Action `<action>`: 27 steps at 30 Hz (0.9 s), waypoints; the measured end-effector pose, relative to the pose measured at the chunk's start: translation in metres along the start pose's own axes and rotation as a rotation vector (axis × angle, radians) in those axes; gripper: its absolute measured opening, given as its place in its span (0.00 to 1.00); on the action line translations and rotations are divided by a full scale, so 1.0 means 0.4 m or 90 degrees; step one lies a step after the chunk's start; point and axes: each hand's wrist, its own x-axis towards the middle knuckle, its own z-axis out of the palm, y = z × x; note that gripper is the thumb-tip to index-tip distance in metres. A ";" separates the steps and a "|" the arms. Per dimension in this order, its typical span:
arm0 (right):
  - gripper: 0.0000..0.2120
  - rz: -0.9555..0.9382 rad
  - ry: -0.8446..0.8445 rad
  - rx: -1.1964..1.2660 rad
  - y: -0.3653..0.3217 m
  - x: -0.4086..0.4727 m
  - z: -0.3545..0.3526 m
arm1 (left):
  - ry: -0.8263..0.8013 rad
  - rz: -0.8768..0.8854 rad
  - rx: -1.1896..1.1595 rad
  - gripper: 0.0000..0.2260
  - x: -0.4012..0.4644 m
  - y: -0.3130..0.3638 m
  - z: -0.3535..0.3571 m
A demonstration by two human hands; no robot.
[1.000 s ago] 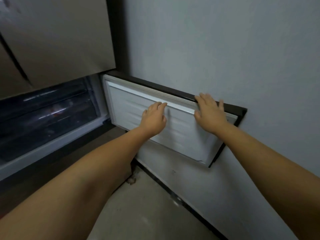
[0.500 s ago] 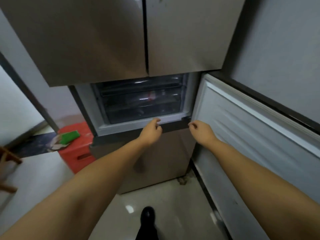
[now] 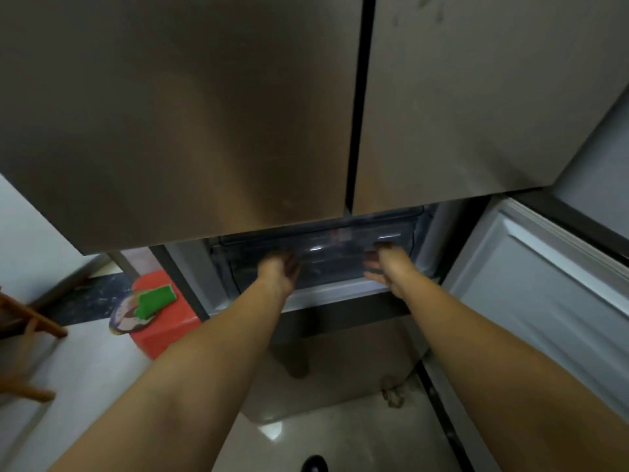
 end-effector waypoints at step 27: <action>0.17 0.082 -0.003 0.287 0.031 -0.022 -0.022 | 0.066 0.030 -0.186 0.12 -0.090 -0.079 -0.036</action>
